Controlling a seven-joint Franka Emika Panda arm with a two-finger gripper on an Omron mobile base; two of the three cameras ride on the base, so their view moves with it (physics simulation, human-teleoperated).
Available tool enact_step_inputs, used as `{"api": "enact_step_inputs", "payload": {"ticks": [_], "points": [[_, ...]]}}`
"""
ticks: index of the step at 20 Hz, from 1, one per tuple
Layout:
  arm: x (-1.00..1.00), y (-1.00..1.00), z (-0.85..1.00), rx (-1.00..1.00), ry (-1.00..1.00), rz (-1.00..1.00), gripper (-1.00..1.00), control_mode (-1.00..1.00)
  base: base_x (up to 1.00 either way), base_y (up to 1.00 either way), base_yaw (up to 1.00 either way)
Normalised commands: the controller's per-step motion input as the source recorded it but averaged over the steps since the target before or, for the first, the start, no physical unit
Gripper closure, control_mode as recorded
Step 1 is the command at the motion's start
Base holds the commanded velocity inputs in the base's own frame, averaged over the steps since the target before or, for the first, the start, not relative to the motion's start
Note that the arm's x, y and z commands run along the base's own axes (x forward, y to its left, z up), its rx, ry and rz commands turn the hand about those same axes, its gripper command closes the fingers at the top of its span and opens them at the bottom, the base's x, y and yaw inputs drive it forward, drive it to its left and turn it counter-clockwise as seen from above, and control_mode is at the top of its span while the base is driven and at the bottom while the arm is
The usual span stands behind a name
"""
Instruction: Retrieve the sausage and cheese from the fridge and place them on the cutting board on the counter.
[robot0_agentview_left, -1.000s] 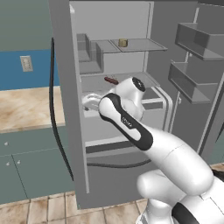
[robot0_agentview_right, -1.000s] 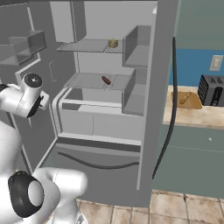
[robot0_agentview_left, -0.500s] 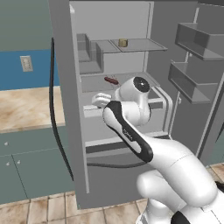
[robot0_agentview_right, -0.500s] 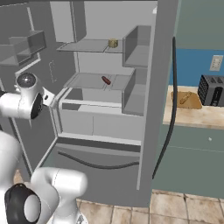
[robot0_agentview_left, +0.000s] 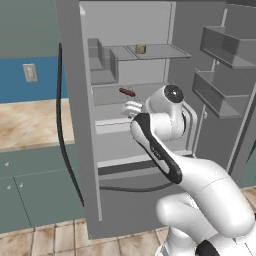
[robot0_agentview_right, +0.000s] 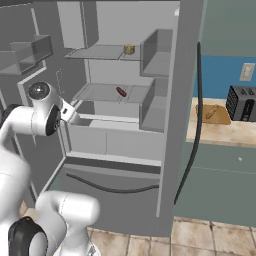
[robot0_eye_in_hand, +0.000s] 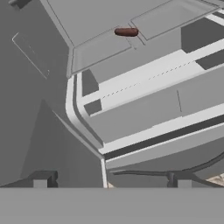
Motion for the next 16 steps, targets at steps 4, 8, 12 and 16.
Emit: {"api": "enact_step_inputs", "payload": {"ticks": [4, 8, 12, 16], "points": [[0.15, -0.51, -0.02, -0.02, 0.00, 0.03, -1.00, -1.00, 0.00, 0.00, 0.00], [0.16, -0.55, -0.06, -0.04, 0.00, 0.05, -1.00, -1.00, 0.00, 0.00, 0.00], [0.15, -0.29, -0.13, -0.21, 0.00, 0.03, -1.00, -1.00, 0.00, 0.00, 0.00], [0.14, -0.32, -0.16, -0.23, 0.00, 0.00, -1.00, -1.00, 0.00, 0.00, 0.00]]}}
